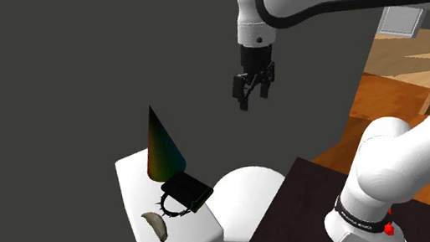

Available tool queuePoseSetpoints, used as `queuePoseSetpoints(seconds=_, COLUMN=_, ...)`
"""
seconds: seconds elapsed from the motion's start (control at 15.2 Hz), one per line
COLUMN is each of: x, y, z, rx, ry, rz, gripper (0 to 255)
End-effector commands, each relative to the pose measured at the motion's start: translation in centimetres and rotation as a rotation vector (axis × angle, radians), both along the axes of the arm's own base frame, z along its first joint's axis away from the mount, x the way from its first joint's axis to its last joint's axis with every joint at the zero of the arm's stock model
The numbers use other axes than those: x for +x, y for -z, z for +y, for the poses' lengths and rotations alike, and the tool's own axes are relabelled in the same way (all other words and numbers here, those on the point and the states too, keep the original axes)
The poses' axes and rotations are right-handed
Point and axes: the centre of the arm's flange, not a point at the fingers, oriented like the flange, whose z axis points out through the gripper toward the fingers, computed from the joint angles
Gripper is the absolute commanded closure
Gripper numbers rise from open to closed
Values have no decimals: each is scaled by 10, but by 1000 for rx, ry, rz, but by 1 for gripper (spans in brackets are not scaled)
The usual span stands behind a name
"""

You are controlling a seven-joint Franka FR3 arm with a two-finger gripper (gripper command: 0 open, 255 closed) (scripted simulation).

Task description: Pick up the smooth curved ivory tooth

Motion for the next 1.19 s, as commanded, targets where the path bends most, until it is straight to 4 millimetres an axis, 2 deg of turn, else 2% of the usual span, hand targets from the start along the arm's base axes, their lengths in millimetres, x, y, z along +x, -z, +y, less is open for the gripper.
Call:
queuePoseSetpoints(seconds=0.0, x=8, y=16, z=20, rx=0, ry=3, rz=0, gripper=0)
queuePoseSetpoints(seconds=1.12, x=89, y=146, z=186, rx=-10, ry=21, rz=3, gripper=0)
